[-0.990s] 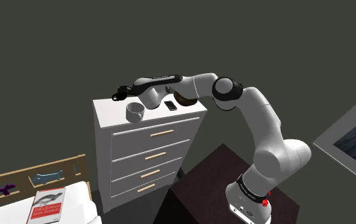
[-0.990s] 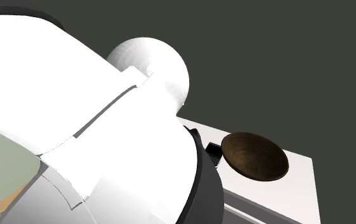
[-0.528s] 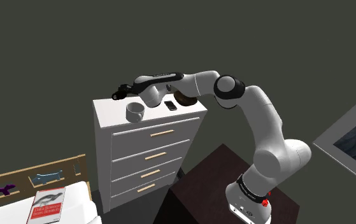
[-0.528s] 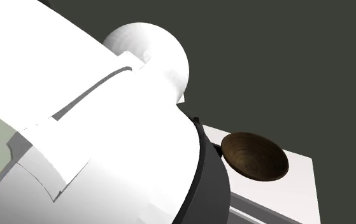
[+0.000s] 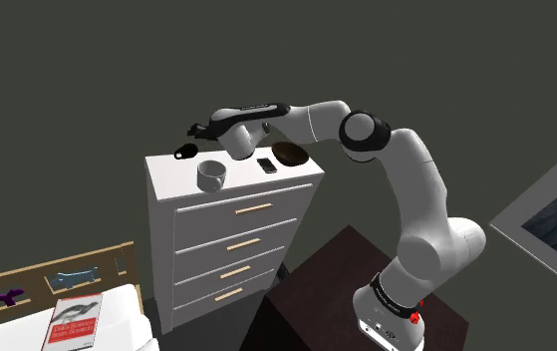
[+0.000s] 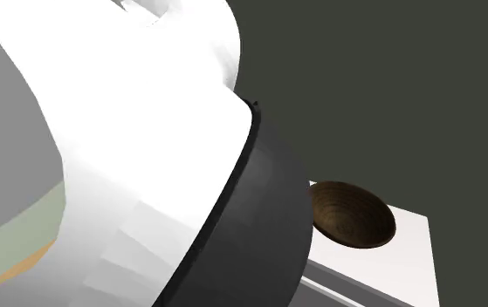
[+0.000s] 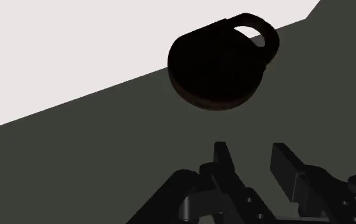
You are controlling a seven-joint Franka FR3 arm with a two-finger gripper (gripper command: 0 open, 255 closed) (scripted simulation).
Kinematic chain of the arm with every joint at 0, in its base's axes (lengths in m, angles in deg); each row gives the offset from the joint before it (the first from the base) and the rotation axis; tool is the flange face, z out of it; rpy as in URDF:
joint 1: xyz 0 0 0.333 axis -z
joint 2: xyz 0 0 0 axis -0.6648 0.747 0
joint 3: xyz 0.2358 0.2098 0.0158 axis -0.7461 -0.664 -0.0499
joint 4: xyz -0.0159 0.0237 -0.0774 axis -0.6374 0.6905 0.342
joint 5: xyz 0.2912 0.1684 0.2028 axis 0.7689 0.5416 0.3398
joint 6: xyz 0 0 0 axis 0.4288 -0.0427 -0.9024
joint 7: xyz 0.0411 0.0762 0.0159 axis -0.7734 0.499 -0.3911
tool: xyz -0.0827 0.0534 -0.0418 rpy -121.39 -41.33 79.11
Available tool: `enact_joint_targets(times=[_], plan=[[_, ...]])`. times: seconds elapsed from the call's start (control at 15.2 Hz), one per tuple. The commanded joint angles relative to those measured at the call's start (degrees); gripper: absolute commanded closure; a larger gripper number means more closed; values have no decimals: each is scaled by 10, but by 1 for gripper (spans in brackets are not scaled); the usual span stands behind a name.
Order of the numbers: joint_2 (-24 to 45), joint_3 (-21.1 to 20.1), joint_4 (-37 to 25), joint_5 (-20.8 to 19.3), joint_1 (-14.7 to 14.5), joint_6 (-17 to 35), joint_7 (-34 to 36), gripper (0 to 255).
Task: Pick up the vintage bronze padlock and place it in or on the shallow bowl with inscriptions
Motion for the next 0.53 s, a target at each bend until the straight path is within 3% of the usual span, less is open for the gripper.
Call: enact_joint_targets(times=[0.0,0.33,0.4,0.46], plan=[[-20,3,3,3,-3,-4,1,255],[-41,21,6,16,-12,-18,11,255],[-41,21,6,16,-12,-18,11,0],[-15,-38,27,-10,34,3,-18,0]])
